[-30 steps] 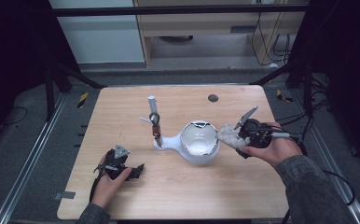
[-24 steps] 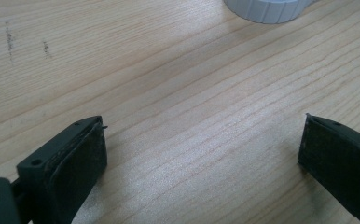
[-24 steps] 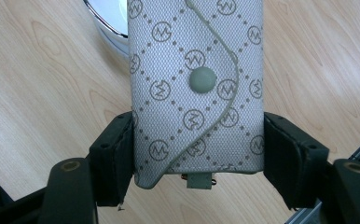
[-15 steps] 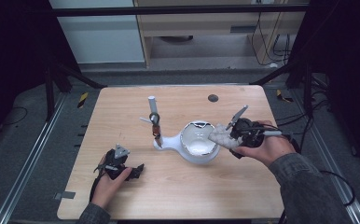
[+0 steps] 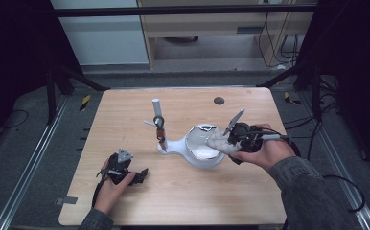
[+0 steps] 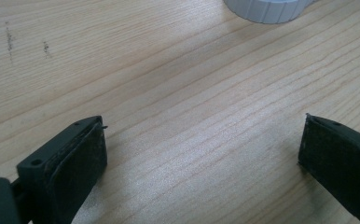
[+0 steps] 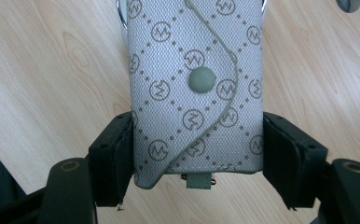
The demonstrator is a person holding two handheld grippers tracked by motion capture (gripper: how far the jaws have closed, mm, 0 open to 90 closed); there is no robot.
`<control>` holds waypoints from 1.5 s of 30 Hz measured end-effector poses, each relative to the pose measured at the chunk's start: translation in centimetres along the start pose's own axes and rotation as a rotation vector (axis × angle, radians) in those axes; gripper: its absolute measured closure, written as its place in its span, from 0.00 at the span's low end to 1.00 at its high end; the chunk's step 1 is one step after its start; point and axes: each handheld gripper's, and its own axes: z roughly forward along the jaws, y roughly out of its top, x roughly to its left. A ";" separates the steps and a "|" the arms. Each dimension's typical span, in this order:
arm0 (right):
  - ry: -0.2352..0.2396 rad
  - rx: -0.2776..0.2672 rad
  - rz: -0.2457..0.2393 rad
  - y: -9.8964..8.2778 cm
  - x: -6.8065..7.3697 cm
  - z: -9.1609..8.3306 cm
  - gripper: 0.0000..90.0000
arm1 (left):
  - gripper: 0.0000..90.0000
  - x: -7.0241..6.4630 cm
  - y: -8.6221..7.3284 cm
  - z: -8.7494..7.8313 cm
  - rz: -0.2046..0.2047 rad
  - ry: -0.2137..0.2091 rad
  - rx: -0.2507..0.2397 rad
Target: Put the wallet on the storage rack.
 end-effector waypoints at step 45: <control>0.028 0.130 -0.054 4.1 0.9 4.9 0.35 | 0.00 0.0 0.0 0.0 0.002 -0.002 0.001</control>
